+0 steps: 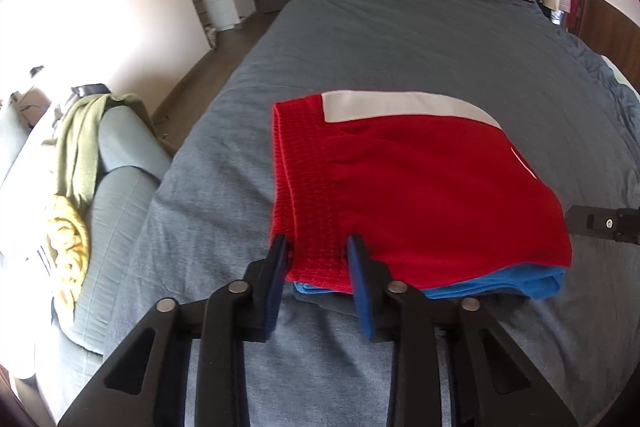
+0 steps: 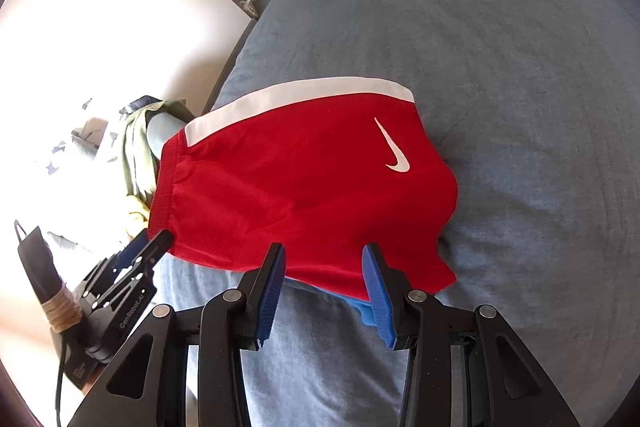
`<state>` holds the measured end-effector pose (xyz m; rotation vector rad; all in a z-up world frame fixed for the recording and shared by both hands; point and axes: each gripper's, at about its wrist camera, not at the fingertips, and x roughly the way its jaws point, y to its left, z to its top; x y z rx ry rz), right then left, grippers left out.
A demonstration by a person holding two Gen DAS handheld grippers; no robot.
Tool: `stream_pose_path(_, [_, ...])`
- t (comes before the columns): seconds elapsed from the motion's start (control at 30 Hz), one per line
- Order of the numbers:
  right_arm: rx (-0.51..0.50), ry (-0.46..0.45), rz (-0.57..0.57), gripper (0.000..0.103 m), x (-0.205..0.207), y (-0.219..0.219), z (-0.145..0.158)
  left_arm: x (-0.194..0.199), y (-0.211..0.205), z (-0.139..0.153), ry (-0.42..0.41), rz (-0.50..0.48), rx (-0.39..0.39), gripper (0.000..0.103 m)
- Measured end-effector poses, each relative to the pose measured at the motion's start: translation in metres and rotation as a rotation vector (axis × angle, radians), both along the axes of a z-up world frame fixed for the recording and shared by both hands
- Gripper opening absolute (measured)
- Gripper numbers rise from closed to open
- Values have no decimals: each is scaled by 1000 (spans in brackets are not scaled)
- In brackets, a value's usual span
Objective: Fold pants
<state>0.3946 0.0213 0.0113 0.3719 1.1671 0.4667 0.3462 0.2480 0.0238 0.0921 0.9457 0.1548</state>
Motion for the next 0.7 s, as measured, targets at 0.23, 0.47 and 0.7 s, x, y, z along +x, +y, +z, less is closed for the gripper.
stream_pose_path(0.23, [-64,-38,-42,42,-9,6,6,0,17,1,-12,16,4,11])
stream_pose_path(0.47, [-58,-29,-5,41,-17,25,5,3,34,2,-6,39,29,11])
stream_pose_path(0.7, [-181,-67,2,42,-18,27,-7,4,48,-2,20,58,19,15])
